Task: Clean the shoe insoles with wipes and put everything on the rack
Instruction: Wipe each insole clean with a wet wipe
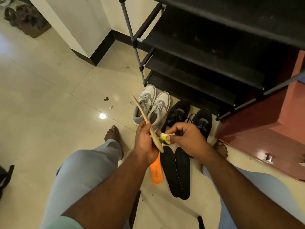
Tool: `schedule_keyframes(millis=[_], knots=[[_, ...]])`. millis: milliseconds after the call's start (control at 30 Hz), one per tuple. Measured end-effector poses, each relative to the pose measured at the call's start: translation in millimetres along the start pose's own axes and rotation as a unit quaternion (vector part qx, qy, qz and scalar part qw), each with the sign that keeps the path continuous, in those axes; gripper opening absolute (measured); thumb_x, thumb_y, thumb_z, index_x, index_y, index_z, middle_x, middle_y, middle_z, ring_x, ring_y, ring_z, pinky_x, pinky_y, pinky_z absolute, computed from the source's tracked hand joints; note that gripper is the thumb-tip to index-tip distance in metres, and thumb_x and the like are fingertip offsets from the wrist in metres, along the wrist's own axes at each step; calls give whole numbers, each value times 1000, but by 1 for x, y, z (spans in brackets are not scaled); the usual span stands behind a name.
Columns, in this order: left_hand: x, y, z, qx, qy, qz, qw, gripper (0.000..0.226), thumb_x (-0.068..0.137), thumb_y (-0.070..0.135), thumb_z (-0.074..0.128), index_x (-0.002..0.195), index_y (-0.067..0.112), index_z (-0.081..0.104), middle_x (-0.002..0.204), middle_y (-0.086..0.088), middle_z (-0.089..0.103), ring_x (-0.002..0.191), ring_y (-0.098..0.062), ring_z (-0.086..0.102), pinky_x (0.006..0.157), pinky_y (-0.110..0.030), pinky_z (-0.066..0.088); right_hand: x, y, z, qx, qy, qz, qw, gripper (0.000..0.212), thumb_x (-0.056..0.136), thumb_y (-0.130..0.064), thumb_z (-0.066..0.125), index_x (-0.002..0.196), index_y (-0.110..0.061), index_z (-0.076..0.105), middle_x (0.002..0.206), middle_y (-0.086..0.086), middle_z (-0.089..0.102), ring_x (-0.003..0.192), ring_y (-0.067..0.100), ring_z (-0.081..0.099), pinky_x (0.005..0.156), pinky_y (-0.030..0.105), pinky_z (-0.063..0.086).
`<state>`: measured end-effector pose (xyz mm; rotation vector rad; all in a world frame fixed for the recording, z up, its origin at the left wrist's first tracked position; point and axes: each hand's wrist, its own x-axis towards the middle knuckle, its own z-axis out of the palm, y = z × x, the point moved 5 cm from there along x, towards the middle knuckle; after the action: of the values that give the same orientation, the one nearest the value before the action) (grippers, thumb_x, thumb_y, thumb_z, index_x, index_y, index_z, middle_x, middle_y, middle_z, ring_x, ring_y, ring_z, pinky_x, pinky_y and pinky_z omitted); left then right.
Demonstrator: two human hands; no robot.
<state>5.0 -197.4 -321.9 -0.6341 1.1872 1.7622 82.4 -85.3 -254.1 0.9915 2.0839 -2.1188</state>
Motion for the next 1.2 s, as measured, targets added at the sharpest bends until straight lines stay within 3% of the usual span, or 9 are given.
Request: schedule_keyframes(millis=[200, 367, 500, 567, 633, 867, 1000, 1067, 1200], knots=[[15, -21, -46, 219, 160, 32, 962, 97, 88, 15, 71, 155, 38, 4, 137, -6, 43, 114, -30, 51, 101, -56, 42, 49, 66, 18, -41, 44, 87, 994, 11, 78, 2, 71, 83, -8, 68, 86, 8, 68, 82, 20, 66, 67, 23, 56], [52, -50, -98, 356, 268, -27, 895, 110, 80, 10, 77, 157, 30, 1, 153, -17, 34, 132, -41, 43, 107, -59, 38, 77, 117, 38, -80, 28, 123, 989, 9, 78, 1, 71, 83, -6, 68, 82, 6, 67, 80, 23, 64, 67, 28, 54], [88, -46, -151, 434, 324, -58, 839, 90, 86, 25, 71, 156, 26, 14, 148, -16, 40, 133, -42, 41, 106, -55, 38, 87, 156, 45, -106, 15, 149, 983, 10, 77, -3, 73, 81, -11, 68, 80, -2, 67, 83, 22, 65, 77, 39, 56], [167, 24, -191, 518, 313, -18, 796, 60, 96, 47, 43, 148, 18, 36, 147, -14, 45, 133, -36, 43, 107, -43, 33, 91, 180, 42, -108, 24, 166, 980, 14, 77, -6, 74, 79, -19, 68, 83, -4, 68, 84, 19, 64, 78, 38, 55], [224, 79, -221, 579, 312, -7, 753, 62, 97, 52, 23, 139, 14, 48, 145, -14, 49, 132, -32, 44, 112, -41, 30, 92, 202, 37, -120, 37, 183, 975, 16, 75, -15, 76, 75, -29, 68, 80, -11, 69, 82, 13, 65, 78, 38, 56], [288, 75, -258, 742, 246, 50, 622, 53, 100, 36, 21, 143, 8, 35, 138, -25, 47, 128, -41, 42, 107, -45, 31, 116, 252, 45, -96, 33, 209, 973, 17, 77, -9, 75, 80, -24, 69, 82, -8, 70, 84, 11, 66, 79, 33, 55], [303, 76, -271, 750, 251, 70, 608, 45, 102, 27, 29, 143, 7, 31, 136, -25, 48, 126, -41, 43, 106, -45, 34, 129, 264, 55, -67, 29, 216, 974, 12, 79, -2, 72, 85, -12, 69, 88, -2, 69, 86, 12, 65, 73, 17, 52], [307, 75, -272, 749, 254, 83, 607, 47, 103, 31, 24, 142, 8, 34, 137, -24, 48, 127, -40, 43, 107, -45, 33, 136, 269, 63, -53, 25, 211, 976, 13, 78, 0, 72, 86, -10, 69, 89, 2, 70, 88, 15, 65, 79, 26, 55], [292, 73, -266, 638, 357, 94, 675, 60, 92, 56, 26, 119, 12, 58, 119, -16, 62, 112, -34, 57, 95, -43, 45, 143, 272, 74, -66, 6, 198, 978, 17, 77, 1, 72, 84, -14, 68, 87, 2, 68, 85, 19, 64, 79, 35, 55]])
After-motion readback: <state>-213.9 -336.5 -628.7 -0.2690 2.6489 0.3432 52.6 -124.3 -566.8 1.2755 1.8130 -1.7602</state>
